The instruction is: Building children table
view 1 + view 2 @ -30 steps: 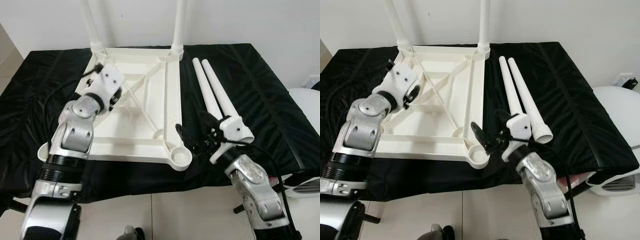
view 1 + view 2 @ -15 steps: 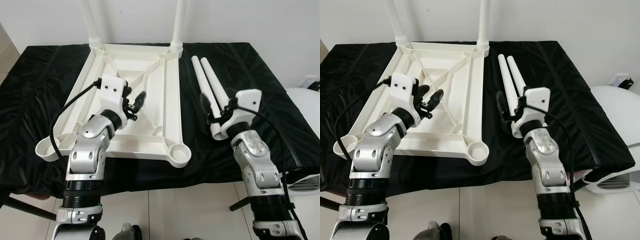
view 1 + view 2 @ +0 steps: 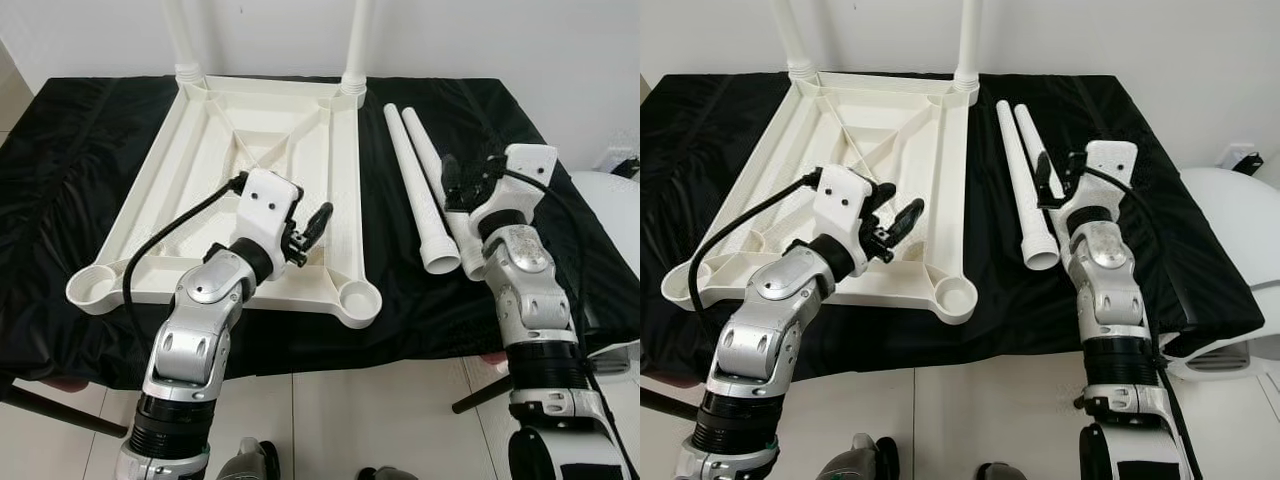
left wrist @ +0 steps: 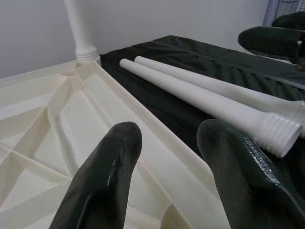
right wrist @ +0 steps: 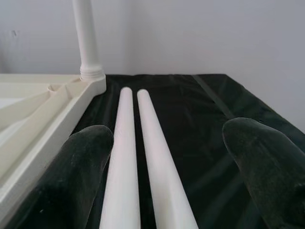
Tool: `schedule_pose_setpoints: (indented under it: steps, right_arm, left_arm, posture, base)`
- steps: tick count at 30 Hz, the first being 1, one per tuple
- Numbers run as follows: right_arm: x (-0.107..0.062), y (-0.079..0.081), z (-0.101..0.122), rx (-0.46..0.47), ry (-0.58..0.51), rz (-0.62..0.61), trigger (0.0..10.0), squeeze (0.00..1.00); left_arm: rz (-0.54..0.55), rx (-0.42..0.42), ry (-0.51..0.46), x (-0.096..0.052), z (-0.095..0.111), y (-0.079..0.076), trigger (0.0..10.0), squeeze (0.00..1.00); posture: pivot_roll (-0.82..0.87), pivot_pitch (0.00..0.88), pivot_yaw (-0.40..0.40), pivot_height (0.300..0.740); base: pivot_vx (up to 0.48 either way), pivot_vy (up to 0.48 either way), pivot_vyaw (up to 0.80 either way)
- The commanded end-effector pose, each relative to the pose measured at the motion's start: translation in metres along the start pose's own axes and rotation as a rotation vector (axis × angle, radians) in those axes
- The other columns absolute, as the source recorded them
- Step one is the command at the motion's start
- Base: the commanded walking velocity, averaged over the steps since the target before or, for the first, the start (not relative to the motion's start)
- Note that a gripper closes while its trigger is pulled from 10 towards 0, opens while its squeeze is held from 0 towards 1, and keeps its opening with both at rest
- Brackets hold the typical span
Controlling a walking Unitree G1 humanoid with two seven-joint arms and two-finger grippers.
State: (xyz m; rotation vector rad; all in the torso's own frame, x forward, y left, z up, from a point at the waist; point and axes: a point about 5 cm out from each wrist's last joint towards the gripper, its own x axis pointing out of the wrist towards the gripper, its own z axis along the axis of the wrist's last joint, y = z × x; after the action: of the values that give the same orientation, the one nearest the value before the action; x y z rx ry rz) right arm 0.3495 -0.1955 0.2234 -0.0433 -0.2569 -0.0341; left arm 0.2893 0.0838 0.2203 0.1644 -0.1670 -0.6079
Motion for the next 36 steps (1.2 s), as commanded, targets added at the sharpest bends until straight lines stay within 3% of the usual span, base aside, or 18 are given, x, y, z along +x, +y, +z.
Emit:
schedule_pose_setpoints:
  steps: [1,2,6,11,15,24,36]
  right_arm:
    - [0.003,-0.002,-0.002,-0.014,0.028,0.006,10.0,0.0]
    - [0.003,-0.002,-0.002,-0.014,0.028,0.006,10.0,0.0]
    - [0.008,-0.006,-0.004,-0.017,0.057,-0.01,10.0,0.0]
    - [0.01,-0.01,-0.006,-0.023,0.077,-0.021,10.0,0.0]
    - [0.016,-0.017,-0.009,-0.083,0.13,-0.024,10.0,0.0]
    - [0.018,-0.03,-0.019,-0.078,0.258,-0.046,10.0,0.0]
    - [0.022,-0.029,-0.024,-0.024,0.395,0.021,10.0,0.0]
  left_arm:
    - [-0.126,0.011,0.014,-0.005,-0.002,-0.014,10.0,0.0]
    - [-0.126,0.011,0.014,-0.005,-0.002,-0.014,10.0,0.0]
    - [-0.298,0.037,0.018,-0.011,-0.002,-0.033,10.0,0.0]
    - [-0.371,0.032,0.032,-0.015,-0.002,-0.039,10.0,0.0]
    - [-0.436,0.057,0.028,-0.019,0.003,-0.041,10.0,0.0]
    - [-0.502,0.045,0.03,-0.025,0.011,-0.043,10.0,0.0]
    - [-0.496,0.042,0.047,-0.028,0.014,-0.042,10.0,0.0]
  posture:
    - [0.0,0.125,-0.033,0.74]
    - [0.0,0.125,-0.033,0.74]
    - [0.0,0.139,-0.026,0.74]
    - [0.0,0.146,-0.021,0.74]
    - [-0.01,0.177,-0.01,0.74]
    - [-0.01,0.216,-0.004,0.74]
    - [-0.01,0.234,-0.013,0.74]
  base:
    - [0.0,0.0,0.0]
    - [0.0,0.0,0.0]
    - [0.0,0.0,0.0]
    - [0.0,0.0,0.0]
    - [0.0,0.0,0.0]
    - [0.0,0.0,0.0]
    - [0.0,0.0,0.0]
